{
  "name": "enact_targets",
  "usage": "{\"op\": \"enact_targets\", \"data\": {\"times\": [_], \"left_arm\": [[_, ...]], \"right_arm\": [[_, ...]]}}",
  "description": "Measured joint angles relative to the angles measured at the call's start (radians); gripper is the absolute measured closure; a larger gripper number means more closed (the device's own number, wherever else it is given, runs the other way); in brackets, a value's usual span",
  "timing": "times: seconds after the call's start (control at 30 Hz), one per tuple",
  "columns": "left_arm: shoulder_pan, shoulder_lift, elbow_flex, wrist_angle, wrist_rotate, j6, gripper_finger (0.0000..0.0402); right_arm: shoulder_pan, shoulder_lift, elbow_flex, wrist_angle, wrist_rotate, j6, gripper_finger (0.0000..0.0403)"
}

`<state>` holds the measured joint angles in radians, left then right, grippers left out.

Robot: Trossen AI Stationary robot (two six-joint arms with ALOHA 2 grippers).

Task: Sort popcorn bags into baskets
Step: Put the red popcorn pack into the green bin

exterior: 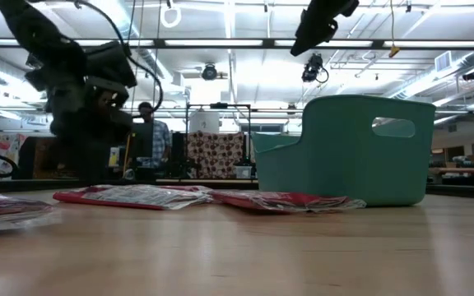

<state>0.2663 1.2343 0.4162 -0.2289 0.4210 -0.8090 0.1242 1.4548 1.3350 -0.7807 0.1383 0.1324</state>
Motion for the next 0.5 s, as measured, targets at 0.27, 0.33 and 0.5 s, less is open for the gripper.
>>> {"op": "enact_targets", "data": {"times": [0.27,0.33,0.5], "left_arm": [[0.005,0.0,-0.017,0.01,-0.036,-0.022,0.0229],[0.0,0.0,-0.017,0.008,-0.049,-0.019,0.0204],[-0.042,0.001,-0.017,0.018,-0.121,-0.046,0.0156]], "right_arm": [[0.0,0.0,0.0,0.011,0.005,0.009,0.0154],[0.0,0.003,0.0,0.018,0.006,0.006,0.0154],[0.0,0.016,0.0,0.053,0.006,-0.002,0.0154]]}}
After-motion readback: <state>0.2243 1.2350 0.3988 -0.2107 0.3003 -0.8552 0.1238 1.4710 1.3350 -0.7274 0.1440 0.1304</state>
